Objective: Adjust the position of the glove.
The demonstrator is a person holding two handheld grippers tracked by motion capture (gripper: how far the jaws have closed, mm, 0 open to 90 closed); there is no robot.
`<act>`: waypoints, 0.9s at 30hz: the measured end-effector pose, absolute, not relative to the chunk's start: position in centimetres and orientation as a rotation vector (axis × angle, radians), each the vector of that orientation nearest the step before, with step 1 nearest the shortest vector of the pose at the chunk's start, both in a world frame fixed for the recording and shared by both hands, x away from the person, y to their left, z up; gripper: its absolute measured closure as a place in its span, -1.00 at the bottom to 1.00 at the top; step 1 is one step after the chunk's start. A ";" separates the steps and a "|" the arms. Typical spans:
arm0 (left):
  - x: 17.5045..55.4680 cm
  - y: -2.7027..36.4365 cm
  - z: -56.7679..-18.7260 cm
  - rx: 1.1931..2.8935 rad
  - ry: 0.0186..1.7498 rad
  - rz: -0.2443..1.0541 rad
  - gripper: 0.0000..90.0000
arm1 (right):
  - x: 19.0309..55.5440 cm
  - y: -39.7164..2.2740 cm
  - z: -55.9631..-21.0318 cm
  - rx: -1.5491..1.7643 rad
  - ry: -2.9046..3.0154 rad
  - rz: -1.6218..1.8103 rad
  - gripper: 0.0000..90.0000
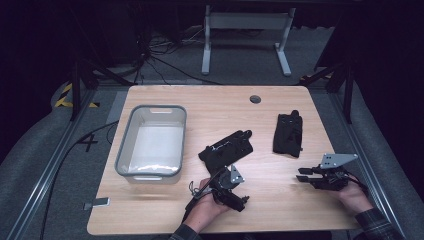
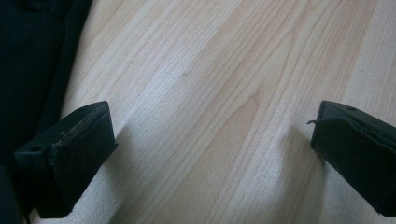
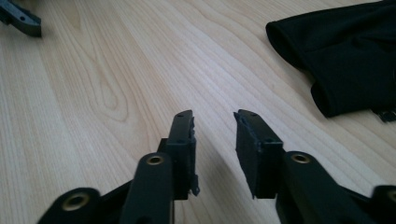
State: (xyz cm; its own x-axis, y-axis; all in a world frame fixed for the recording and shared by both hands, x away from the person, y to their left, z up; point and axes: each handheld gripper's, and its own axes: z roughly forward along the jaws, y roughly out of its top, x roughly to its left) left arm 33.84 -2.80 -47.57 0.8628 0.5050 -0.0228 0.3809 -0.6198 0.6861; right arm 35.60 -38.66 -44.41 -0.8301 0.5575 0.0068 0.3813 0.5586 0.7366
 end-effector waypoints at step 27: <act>33.9 -2.8 -47.6 2.313 0.619 0.223 -1.00 | 42.2 -37.5 -42.9 0.818 2.517 1.133 1.00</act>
State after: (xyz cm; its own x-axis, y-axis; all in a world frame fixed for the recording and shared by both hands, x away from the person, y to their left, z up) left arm 33.93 -2.82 -47.56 0.8698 0.4930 -0.0178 0.3686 -0.6255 0.6877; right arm 42.18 -37.52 -42.91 -0.8070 0.5905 -0.0069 0.3864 0.5367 0.7501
